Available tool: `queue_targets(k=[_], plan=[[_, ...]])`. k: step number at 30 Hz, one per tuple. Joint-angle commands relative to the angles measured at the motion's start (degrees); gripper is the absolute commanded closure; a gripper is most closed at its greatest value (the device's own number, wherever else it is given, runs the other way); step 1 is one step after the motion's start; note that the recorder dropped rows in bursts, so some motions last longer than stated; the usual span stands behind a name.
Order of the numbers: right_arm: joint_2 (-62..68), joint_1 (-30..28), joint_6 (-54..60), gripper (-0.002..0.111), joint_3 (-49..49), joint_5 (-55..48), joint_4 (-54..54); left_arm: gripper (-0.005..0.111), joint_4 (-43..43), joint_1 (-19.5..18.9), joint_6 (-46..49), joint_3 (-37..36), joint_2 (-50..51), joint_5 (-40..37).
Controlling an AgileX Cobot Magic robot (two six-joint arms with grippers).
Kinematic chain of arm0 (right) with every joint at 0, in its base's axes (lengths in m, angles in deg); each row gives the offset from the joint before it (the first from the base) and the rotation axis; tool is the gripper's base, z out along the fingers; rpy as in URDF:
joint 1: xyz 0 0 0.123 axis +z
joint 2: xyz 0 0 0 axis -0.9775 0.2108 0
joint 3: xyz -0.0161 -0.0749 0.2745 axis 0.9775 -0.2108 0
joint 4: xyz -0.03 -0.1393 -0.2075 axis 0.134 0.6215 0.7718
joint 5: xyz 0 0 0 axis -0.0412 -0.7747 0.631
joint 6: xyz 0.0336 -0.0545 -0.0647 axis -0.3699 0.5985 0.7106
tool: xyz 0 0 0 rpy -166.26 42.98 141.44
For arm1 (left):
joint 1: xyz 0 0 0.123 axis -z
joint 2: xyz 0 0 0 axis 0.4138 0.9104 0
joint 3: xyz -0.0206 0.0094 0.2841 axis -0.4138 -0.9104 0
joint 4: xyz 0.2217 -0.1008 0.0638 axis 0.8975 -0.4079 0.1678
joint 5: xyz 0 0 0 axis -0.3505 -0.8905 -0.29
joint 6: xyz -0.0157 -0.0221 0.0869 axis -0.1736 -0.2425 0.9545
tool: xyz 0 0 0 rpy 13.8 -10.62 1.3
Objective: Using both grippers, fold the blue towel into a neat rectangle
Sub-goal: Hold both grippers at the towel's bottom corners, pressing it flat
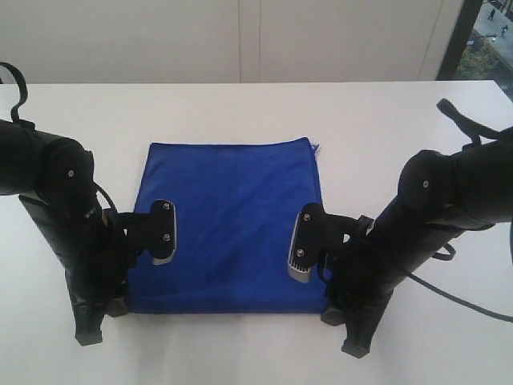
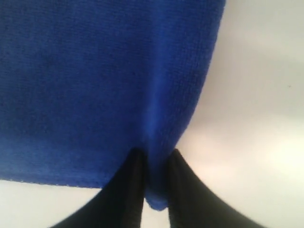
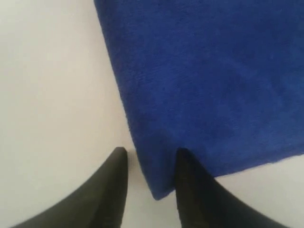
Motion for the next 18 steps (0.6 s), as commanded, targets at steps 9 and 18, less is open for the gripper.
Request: queue_targets(k=[9, 18], plan=[[1.2, 0.0, 0.6, 0.108, -0.2, 0.0, -0.2, 0.107, 0.0, 0.4, 0.0, -0.1, 0.3, -1.3], [-5.3, 0.0, -3.4, 0.108, -0.2, -10.5, 0.3, 0.107, -2.4, 0.4, -2.2, 1.5, -0.1, -14.6]])
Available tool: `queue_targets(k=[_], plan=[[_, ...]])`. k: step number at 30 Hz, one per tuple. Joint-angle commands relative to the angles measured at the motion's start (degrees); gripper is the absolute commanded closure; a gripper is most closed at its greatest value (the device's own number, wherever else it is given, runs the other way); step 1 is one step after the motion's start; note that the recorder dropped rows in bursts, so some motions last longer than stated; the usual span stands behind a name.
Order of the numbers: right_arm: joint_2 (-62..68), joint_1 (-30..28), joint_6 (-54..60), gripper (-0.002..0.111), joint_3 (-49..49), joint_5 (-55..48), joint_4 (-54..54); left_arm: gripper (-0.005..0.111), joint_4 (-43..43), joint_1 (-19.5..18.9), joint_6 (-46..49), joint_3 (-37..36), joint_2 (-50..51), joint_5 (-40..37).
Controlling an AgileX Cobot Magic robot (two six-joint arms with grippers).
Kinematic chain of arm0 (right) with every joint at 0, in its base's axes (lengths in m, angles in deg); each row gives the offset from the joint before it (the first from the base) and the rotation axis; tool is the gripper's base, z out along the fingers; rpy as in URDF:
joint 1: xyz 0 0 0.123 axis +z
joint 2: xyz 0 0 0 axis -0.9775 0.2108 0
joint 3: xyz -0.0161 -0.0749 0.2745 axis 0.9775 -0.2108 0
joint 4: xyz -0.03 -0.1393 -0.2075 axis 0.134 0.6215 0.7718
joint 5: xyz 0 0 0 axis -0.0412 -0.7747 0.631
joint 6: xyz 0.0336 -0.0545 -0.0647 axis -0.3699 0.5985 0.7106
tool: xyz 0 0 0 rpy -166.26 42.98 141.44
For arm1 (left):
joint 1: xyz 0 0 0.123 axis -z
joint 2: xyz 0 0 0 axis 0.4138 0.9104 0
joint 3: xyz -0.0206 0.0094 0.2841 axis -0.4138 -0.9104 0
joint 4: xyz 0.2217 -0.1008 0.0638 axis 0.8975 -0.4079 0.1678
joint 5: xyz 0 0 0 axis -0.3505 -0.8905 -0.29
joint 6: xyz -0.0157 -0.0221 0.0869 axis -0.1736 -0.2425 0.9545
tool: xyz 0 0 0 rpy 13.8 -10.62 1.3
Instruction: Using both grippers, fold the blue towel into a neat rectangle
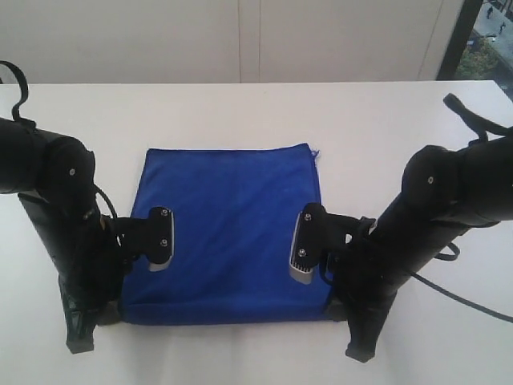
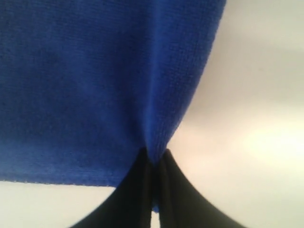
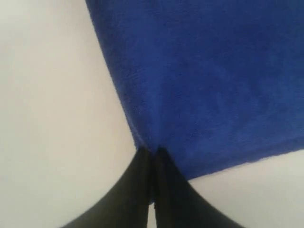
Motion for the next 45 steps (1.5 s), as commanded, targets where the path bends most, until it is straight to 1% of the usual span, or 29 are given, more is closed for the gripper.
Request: queue_targets(k=[1, 3, 5, 9, 15, 19, 20, 21, 25, 28, 31, 33, 36, 39, 45], plan=[[-4.0, 0.0, -4.6, 0.108, -0.3, -8.9, 0.4, 0.107, -3.8, 0.4, -1.8, 0.8, -0.7, -11.3], [-5.1, 0.0, -6.1, 0.108, -0.3, -12.4, 0.4, 0.107, -5.8, 0.4, -1.7, 0.7, -1.5, -14.0], [-6.1, 0.0, -6.1, 0.108, -0.3, -13.8, 0.4, 0.107, -7.3, 0.4, 0.0, 0.7, -2.2, -15.5], [-8.5, 0.0, -6.1, 0.108, 0.1, -13.2, 0.3, 0.107, -7.5, 0.4, 0.7, 1.3, -4.6, -15.8], [-11.0, 0.0, -7.2, 0.108, 2.5, -11.9, 0.6, 0.107, -7.1, 0.4, -0.8, 4.9, -8.4, -16.0], [-11.7, 0.0, -12.9, 0.108, 4.8, -9.0, 5.3, 0.107, -6.8, -0.9, -3.8, 7.9, -9.3, -16.0], [-11.7, 0.0, -16.6, 0.108, 6.2, -8.2, 8.7, 0.107, -6.6, -2.1, -4.5, 9.1, -9.3, -15.5], [-11.7, 0.0, -17.8, 0.108, 6.5, -7.5, 10.0, 0.107, -6.2, -2.7, -4.7, 9.4, -9.3, -15.0], [-11.7, 0.0, -21.4, 0.108, 7.3, -0.6, 13.1, 0.107, -6.0, -4.4, -4.7, 10.8, -9.2, -11.6], [-11.5, 0.0, -24.9, 0.108, 7.3, 6.3, 14.5, 0.107, -6.0, -6.2, -5.3, 11.5, -9.2, -7.1], [-10.9, -0.5, -27.5, 0.108, 7.8, 9.7, 15.4, 0.107, -5.5, -7.3, -7.0, 12.0, -9.2, -3.4], [-9.5, -1.7, -29.9, 0.108, 9.5, 10.3, 15.8, 0.107, -5.2, -7.8, -7.4, 12.1, -9.1, -0.8], [-7.4, -2.9, -30.2, 0.108, 12.3, 10.8, 15.8, 0.107, -5.1, -8.4, -8.4, 12.1, -9.1, 2.9], [-3.4, -3.5, -30.2, 0.108, 16.9, 10.9, 16.0, 0.107, -4.9, -8.4, -9.9, 12.1, -8.4, 11.4], [2.5, -4.1, -30.3, 0.108, 22.3, 11.7, 16.9, 0.107, -4.7, -8.8, -10.8, 12.1, -4.5, 19.0]])
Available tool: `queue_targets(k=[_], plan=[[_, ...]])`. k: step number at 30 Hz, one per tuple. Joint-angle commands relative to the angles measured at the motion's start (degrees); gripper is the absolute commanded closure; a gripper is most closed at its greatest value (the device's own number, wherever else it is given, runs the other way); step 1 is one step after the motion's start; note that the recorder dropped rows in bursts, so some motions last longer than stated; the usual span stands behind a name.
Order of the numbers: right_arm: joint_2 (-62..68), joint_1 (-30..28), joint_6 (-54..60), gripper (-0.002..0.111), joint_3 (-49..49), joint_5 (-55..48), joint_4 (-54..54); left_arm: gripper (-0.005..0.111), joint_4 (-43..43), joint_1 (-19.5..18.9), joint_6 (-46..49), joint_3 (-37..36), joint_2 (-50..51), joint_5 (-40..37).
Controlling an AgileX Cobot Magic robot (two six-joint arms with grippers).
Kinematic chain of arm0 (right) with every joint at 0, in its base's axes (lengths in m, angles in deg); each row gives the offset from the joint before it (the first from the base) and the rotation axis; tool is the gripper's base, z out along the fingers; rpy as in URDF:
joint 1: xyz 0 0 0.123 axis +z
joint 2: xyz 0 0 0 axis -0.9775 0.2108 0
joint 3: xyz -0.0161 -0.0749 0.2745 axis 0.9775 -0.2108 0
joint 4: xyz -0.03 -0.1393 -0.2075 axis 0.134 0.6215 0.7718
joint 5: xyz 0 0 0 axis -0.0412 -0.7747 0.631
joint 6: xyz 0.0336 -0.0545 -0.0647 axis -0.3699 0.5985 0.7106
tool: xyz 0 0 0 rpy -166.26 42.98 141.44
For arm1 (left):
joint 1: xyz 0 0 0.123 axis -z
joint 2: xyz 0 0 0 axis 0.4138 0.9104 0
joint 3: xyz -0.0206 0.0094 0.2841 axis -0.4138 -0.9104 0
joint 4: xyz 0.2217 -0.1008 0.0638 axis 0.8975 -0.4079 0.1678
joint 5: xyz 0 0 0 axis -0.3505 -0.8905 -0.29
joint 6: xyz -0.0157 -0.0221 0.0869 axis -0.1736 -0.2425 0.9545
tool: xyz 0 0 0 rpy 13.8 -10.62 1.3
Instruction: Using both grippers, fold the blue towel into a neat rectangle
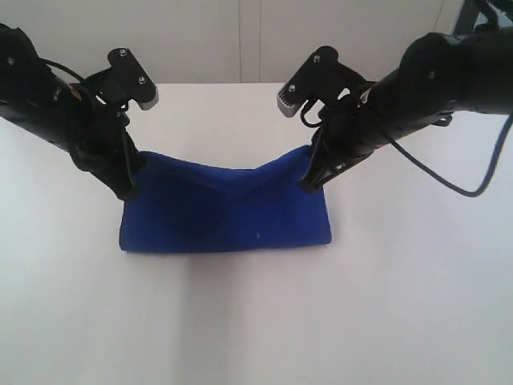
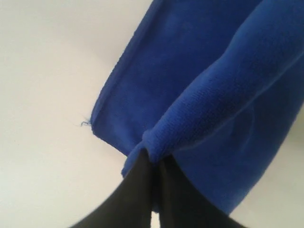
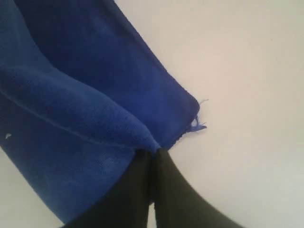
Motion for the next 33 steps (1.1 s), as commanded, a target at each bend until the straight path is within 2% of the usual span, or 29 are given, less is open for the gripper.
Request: queue_targets(k=[1, 6, 18, 25, 28, 33], plan=[[3.5, -1.3, -0.8, 0.108, 3.2, 0.9, 0.8, 0.107, -0.1, -1.0, -1.0, 0.3, 3.0, 4.0], [6.5, -2.9, -1.5, 0.108, 5.3, 2.6, 0.9, 0.107, -0.1, -3.1, -1.3, 0.3, 5.7, 8.9], [11.7, -3.3, -1.3, 0.108, 6.7, 7.3, 0.9, 0.107, -0.1, -3.1, 1.7, 0.3, 7.7, 17.8], [12.3, -3.3, -1.0, 0.105, 6.7, 7.6, 0.9, 0.107, -0.1, -3.1, 1.7, 0.3, 7.7, 18.3], [12.4, -3.3, -0.5, 0.095, 6.7, 8.1, 0.9, 0.097, -0.1, -3.1, 1.7, 0.3, 7.7, 18.3], [12.4, -3.3, -0.3, 0.072, 6.7, 9.6, 0.9, 0.062, -0.1, -3.1, 1.7, 0.3, 7.7, 18.3]])
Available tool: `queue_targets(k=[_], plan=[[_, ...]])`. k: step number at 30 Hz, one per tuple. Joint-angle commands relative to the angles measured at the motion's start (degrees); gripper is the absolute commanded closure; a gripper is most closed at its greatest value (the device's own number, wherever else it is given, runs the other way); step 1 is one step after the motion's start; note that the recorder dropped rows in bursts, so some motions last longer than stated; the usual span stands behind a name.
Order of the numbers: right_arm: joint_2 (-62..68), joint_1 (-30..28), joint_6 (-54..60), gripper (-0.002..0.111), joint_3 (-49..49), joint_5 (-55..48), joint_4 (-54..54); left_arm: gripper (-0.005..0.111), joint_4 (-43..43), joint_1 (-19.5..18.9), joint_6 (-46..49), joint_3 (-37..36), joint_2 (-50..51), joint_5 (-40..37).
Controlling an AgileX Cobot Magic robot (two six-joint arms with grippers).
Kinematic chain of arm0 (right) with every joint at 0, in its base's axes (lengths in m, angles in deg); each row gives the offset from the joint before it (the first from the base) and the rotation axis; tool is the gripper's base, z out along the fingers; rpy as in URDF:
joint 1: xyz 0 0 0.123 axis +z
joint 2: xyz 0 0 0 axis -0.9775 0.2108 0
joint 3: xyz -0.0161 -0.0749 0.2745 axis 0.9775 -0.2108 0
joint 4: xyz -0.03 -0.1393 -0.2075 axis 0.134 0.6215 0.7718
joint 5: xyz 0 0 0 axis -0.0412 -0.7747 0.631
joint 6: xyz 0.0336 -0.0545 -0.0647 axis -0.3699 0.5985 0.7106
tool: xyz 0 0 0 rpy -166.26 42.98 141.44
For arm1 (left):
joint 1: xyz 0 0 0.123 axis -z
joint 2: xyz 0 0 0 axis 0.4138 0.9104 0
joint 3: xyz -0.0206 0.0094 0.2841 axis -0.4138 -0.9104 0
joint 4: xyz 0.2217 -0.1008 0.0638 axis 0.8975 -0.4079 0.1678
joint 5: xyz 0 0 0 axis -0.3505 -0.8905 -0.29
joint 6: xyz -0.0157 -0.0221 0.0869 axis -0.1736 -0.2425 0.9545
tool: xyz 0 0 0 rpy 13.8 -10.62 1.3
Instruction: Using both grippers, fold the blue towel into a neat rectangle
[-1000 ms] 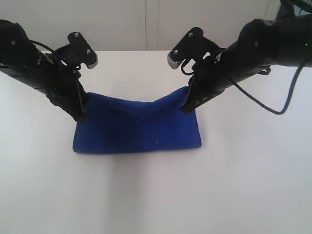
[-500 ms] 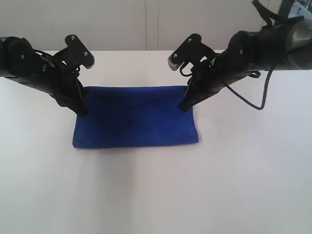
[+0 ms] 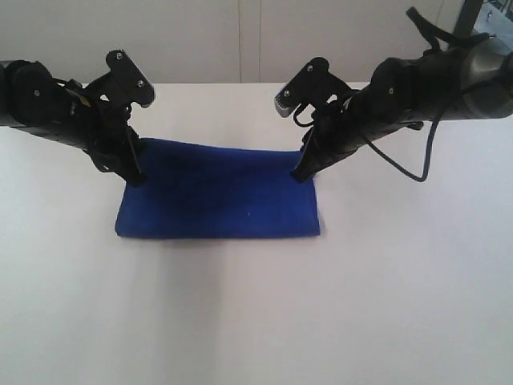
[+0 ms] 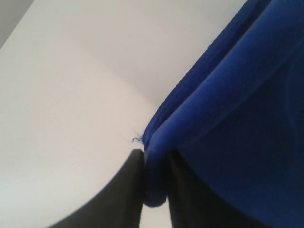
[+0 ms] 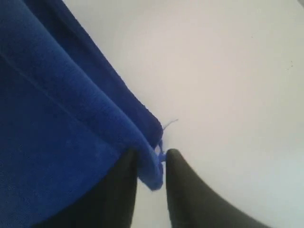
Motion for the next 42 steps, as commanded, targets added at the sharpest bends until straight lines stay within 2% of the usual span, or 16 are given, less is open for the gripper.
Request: queue_targets(k=[1, 4, 8, 12, 15, 20, 21, 25, 29, 33, 42], plan=[[0.0, -0.6, 0.6, 0.069, 0.1, 1.9, 0.2, 0.057, -0.2, -0.2, 0.1, 0.3, -0.2, -0.1], [0.0, -0.6, 0.6, 0.064, 0.1, 1.9, 0.2, 0.048, -0.2, -0.2, -0.1, 0.3, -0.2, -0.1], [0.0, -0.6, 0.1, 0.064, 0.1, 1.9, 0.0, 0.048, -0.2, -0.2, -0.3, 0.3, -0.2, -0.1], [-0.3, -0.6, -5.6, 0.066, 0.1, 0.5, 0.0, 0.05, -0.2, -0.2, -3.2, 0.3, -0.2, -0.7], [-1.3, -0.6, -12.4, 0.077, 0.1, -2.9, 0.0, 0.062, -0.4, -0.2, -7.9, 0.3, -0.5, -3.6], [-3.8, -0.6, -16.8, 0.108, 0.1, -9.6, 0.0, 0.1, -0.4, -0.2, -15.3, 0.4, -2.1, -10.2], [-4.4, -0.6, -18.5, 0.108, 0.2, -10.3, 0.0, 0.107, -0.4, -0.2, -16.6, 1.0, -2.6, -11.8], [-5.9, -0.6, -27.3, 0.108, 2.5, -14.7, 0.0, 0.107, -0.4, -0.2, -23.9, 7.2, -3.2, -20.9], [-5.0, -0.6, -29.2, 0.108, 8.5, -22.6, -0.8, 0.107, -0.4, -0.2, -28.4, 14.6, -1.0, -27.2], [-2.4, -0.6, -30.5, 0.108, 12.6, -23.8, -2.6, 0.107, -0.8, -0.2, -29.9, 19.5, 3.8, -28.7], [7.2, -0.6, -30.6, 0.108, 14.0, -22.3, -7.2, 0.107, -2.0, -0.2, -30.9, 25.0, 13.9, -28.0]])
